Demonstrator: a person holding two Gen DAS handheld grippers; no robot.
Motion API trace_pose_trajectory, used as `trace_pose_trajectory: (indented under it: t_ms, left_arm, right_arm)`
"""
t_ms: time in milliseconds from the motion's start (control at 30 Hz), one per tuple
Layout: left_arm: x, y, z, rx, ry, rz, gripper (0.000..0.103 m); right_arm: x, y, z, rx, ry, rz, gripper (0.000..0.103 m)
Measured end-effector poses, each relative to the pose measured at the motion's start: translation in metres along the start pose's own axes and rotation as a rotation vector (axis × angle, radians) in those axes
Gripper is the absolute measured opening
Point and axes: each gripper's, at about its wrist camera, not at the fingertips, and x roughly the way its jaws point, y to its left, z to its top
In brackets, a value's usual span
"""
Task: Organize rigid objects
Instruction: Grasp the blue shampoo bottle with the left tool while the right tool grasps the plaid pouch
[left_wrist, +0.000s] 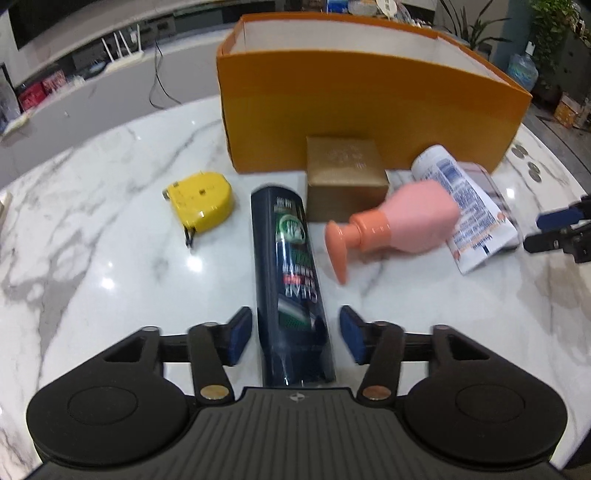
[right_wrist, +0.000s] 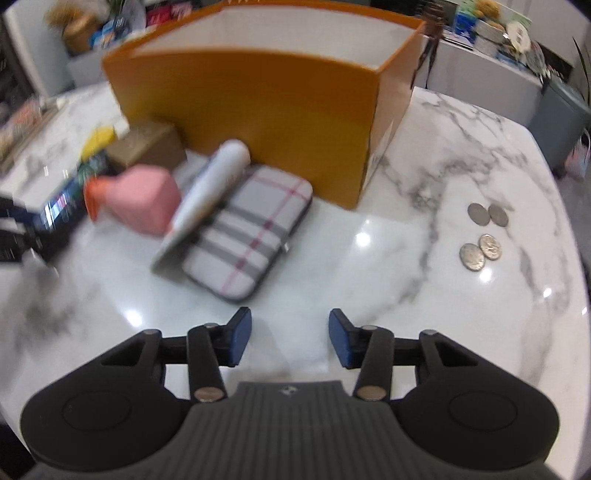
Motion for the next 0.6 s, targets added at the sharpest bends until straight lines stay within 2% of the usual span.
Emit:
trace_pose_trajectory:
  t_ms: [33,133,200,300,400,500,600]
  left_arm:
    - [0.002,0.001,0.002,-0.001,-0.010,0.008,0.071]
    - [0.008,0.004,0.008,-0.020,0.000,0.017,0.071]
    - [0.010,0.006,0.009,-0.027,-0.003,0.017,0.071]
    - [0.015,0.010,0.011,-0.043,-0.008,0.015,0.072]
    - [0.022,0.013,0.015,-0.070,-0.015,0.020,0.073]
    - [0.024,0.012,0.019,-0.079,-0.020,0.017,0.073]
    - [0.025,0.011,0.019,-0.072,-0.026,0.025,0.073]
  right_arm:
    - [0.003,0.002,0.002,0.021,0.012,0.012,0.058]
    - [0.010,0.012,0.009,0.064,-0.014,-0.013,0.063]
    - [0.007,0.017,0.016,0.073,-0.012,0.003,0.063]
    - [0.004,0.013,0.022,0.151,-0.039,0.030,0.064]
    - [0.015,0.011,0.028,0.227,-0.053,-0.010,0.064]
    - [0.026,0.014,0.032,0.315,-0.070,0.012,0.064]
    - [0.038,0.027,0.036,0.309,-0.088,-0.029,0.067]
